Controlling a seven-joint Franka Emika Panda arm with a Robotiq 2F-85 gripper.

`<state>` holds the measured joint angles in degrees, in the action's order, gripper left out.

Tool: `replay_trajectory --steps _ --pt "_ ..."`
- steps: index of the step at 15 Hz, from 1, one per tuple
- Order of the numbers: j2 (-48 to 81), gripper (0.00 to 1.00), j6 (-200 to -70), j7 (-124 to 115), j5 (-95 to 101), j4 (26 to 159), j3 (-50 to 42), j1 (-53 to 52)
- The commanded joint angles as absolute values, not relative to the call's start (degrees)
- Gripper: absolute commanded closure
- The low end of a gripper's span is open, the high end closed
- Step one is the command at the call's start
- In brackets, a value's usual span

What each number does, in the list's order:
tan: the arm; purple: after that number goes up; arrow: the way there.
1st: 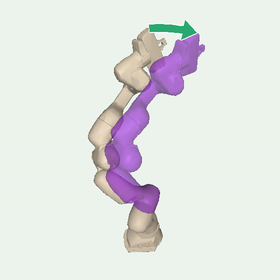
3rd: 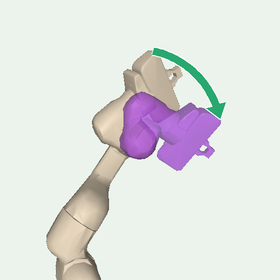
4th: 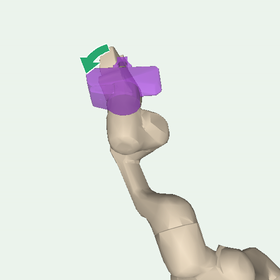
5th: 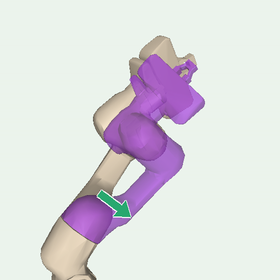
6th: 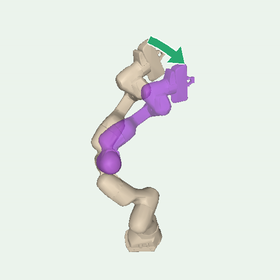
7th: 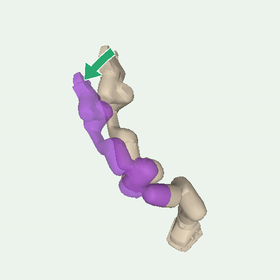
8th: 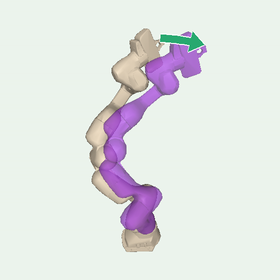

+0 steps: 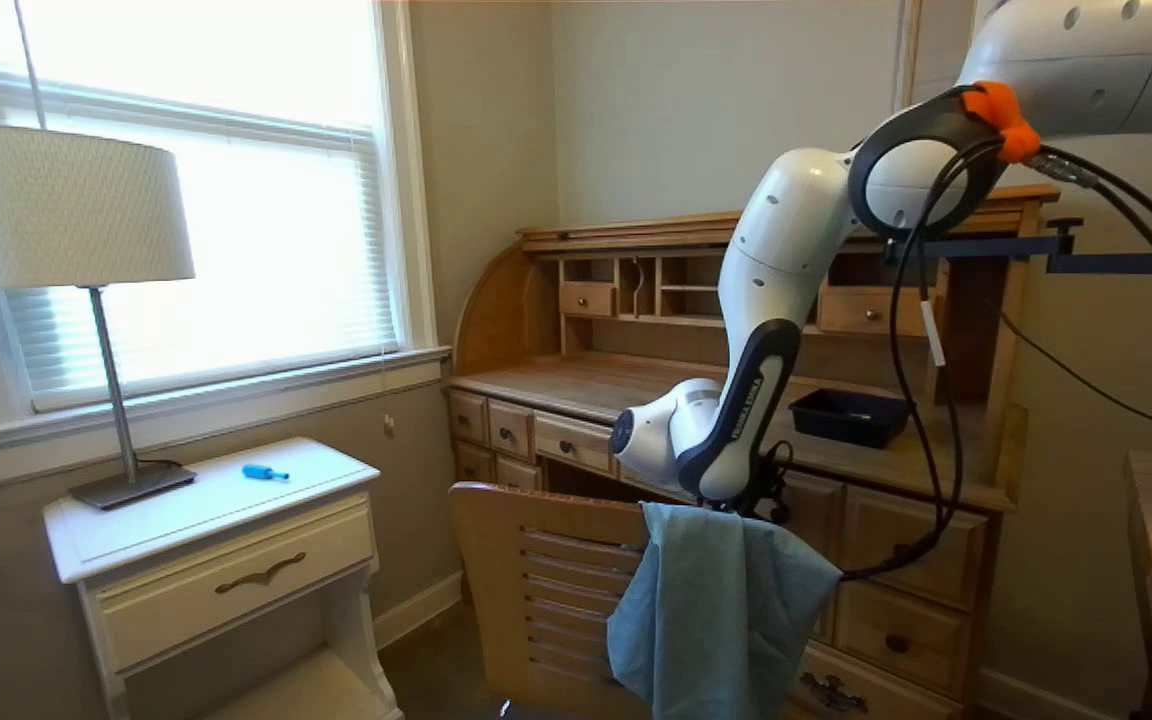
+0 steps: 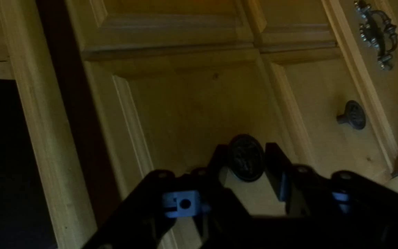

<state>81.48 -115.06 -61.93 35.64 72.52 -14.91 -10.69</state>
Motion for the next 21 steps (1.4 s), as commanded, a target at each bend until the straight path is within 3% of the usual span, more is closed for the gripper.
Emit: replay_trajectory --steps 1,9,10,12,17,21 --pt "76.3 0.92 -120.7 -62.7 34.6 76.8 -11.4 -12.0" --pt "75.0 0.92 -135.2 -60.6 34.7 77.2 -4.2 -9.6" --pt "75.6 0.42 -134.2 -60.6 34.1 76.6 -4.5 -8.8" --pt "75.6 0.34 -132.1 -61.9 33.1 76.6 -5.3 -7.2" --pt "75.5 0.01 -125.6 -58.0 21.6 77.2 -11.2 -5.2" --pt "76.9 0.0 -119.8 -54.7 21.6 75.3 -14.8 -6.7"
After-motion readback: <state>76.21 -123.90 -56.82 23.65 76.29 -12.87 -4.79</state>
